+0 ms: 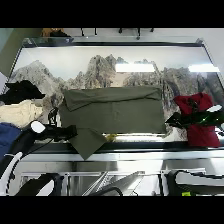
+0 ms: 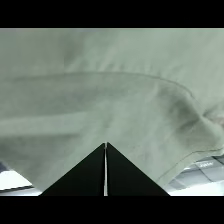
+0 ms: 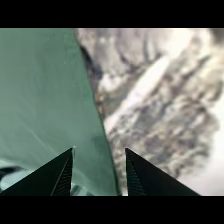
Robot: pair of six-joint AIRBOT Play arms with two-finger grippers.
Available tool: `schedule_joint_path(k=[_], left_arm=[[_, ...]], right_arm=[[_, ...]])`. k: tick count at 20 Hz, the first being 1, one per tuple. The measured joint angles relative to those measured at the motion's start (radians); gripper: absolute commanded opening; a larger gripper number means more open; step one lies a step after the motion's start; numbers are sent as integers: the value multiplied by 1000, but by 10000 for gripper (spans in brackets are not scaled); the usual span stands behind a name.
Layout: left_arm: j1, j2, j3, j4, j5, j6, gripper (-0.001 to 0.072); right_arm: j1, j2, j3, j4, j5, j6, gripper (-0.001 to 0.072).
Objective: Fold the shirts.
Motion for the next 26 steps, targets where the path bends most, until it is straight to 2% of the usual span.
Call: schedule_joint_path(k=[7,12,13,14,15,17,21,23,26], left_arm=[[-3,-61,49,-2,-56,35,16],[36,21,50,57,-137,41,21],[69,59,40,78,-170,30,237],[110,97,23,94,-200,26,570],[162,140,-1,103,-224,19,595],[274,215,-63,80,-251,16,595],[445,275,-189,-60,-249,89,595],[474,244,-238,-125,-232,136,595],[444,153,-282,-229,-156,201,595]], right_arm=[[93,-55,-13,25,-10,-14,356],[106,-68,-15,19,-20,-21,356],[107,-68,-16,19,-21,-21,355],[107,-69,-16,19,-23,-22,356],[108,-69,-16,19,-24,-22,356],[109,-71,-16,19,-26,-22,356],[109,-71,-17,19,-29,-22,356],[109,-71,-17,19,-29,-22,356],[109,-71,-17,19,-29,-23,355]])
